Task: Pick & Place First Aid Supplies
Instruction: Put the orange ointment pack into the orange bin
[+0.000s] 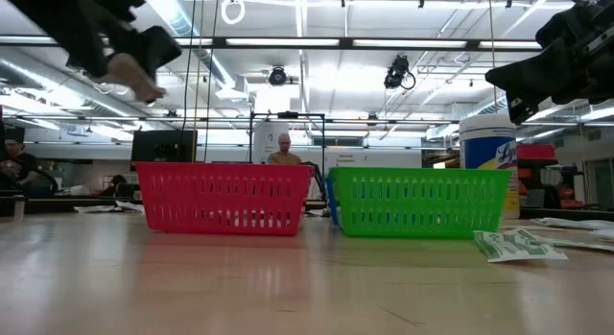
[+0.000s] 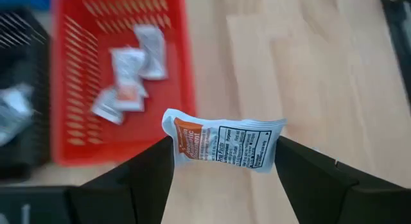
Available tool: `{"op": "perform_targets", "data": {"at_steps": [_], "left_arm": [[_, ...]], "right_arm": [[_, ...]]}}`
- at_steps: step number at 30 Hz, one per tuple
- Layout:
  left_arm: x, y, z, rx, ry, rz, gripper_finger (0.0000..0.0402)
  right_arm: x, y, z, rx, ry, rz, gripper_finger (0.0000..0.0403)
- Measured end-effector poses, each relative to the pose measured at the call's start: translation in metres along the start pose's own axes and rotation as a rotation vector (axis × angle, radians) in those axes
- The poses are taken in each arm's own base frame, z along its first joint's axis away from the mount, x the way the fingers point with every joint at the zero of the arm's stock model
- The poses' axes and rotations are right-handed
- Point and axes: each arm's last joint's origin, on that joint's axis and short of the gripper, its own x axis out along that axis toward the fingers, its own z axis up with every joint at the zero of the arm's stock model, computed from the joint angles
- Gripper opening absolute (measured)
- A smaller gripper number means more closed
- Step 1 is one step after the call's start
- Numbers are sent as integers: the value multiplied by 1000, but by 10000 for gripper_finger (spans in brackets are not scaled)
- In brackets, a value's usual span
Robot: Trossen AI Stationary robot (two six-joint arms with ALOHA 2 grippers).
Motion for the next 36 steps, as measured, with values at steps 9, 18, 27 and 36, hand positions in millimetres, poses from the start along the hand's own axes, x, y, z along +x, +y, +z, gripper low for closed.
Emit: {"op": "perform_targets", "data": {"at_steps": [9, 18, 27, 36], "left_arm": [[4, 22, 15, -39, -95, 104, 266], [31, 41, 13, -89, -53, 187, 266], [62, 45, 11, -101, 21, 171, 266], [74, 44, 8, -53, 59, 175, 328]], "right_arm": [[0, 0, 0, 0, 0, 0, 18], [0, 0, 0, 0, -1, 0, 18], [0, 0, 0, 0, -2, 0, 18], [0, 0, 0, 0, -1, 1, 18]]}}
